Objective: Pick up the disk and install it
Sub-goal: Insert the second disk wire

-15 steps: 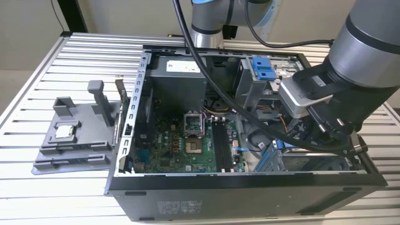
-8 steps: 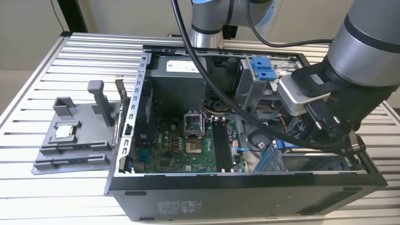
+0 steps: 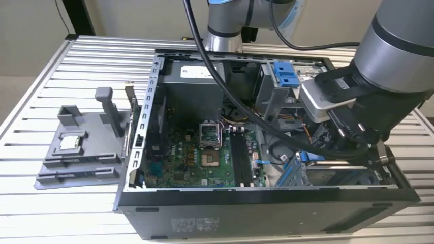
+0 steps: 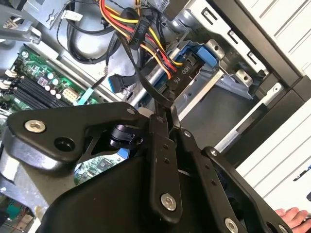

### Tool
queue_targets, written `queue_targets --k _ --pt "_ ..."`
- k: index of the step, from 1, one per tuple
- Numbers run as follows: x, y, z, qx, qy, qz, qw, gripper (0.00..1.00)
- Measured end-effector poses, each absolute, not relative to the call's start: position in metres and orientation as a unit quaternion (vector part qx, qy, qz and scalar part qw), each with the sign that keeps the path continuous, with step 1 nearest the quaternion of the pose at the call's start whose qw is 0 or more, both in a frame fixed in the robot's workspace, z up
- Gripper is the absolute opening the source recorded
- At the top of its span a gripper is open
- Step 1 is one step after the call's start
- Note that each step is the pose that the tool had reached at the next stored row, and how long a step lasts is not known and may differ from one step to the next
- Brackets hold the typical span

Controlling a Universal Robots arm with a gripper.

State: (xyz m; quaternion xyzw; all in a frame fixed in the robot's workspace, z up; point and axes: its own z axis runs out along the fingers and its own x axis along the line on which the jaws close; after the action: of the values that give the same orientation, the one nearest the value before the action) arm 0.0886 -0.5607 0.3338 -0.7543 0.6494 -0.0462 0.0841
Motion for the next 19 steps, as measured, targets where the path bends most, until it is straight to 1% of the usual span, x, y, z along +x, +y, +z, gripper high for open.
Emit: queue_targets --k 19 --pt "0.0883 -0.5561 0.3317 -0.746 0.658 -0.049 0.086 0.0"
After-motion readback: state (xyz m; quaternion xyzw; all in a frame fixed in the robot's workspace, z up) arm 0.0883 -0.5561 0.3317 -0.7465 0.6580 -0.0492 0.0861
